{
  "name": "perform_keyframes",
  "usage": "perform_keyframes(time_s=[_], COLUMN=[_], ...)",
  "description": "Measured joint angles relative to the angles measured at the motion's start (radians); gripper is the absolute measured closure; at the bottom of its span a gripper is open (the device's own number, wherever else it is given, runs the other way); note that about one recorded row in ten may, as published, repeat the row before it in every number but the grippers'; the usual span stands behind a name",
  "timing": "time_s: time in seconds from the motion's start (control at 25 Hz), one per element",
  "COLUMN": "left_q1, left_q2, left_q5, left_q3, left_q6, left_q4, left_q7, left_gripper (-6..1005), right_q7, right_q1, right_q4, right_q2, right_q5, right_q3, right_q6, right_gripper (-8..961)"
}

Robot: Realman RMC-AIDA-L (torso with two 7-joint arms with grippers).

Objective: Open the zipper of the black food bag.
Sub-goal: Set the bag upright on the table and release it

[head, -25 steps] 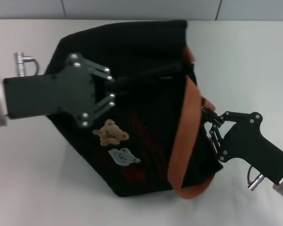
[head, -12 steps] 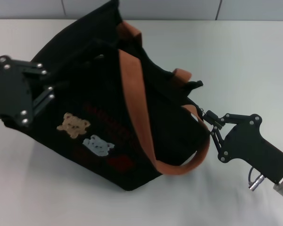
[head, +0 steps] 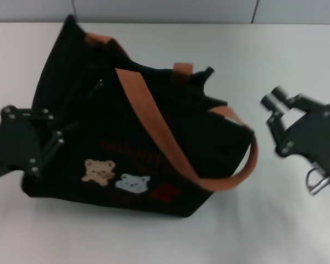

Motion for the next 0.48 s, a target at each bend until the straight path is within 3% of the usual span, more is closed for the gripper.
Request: perform_keyframes(time_s=[0.04, 0.08, 0.24, 0.4, 0.44, 0.48], left_q1=[-0.024, -0.024, -0.093, -0.171, -0.221, -0.221], left_q2=[-0.003, -0.003, -0.006, -0.01, -0.012, -0.012], left_q5=[-0.004, -0.004, -0.014, -0.022, -0.039, -0.039], left_q3=[-0.01, -0.01, -0.03, -0.064, -0.075, -0.075], left_q6=[-0.022, -0.022, -0.088, -0.142, -0.167, -0.167], left_q4=[-0.109, -0.109, -0.305, -0.461, -0.545, -0.545], left_q7=[0.009, 0.009, 0.076, 0.167, 0.208, 0.208], left_gripper=[833, 819, 766, 696, 675, 654], right_q7=[0.069, 0.069, 0.274, 0.423, 0.5, 0.5], right_q1=[-0.003, -0.003, -0.017, -0.022, -0.027, -0.027], right_q4=[-0.005, -0.005, -0.029, -0.072, -0.092, -0.092], right_q2=[-0.001, -0.001, -0.003, -0.003, -0.003, -0.003], right_q5=[0.0, 0.0, 0.0, 0.0, 0.0, 0.0], right_q3=[0.048, 0.048, 0.188, 0.256, 0.302, 0.302], right_q6=[-0.026, -0.026, -0.059, -0.061, -0.061, -0.061], right_gripper=[842, 810, 707, 611, 588, 564])
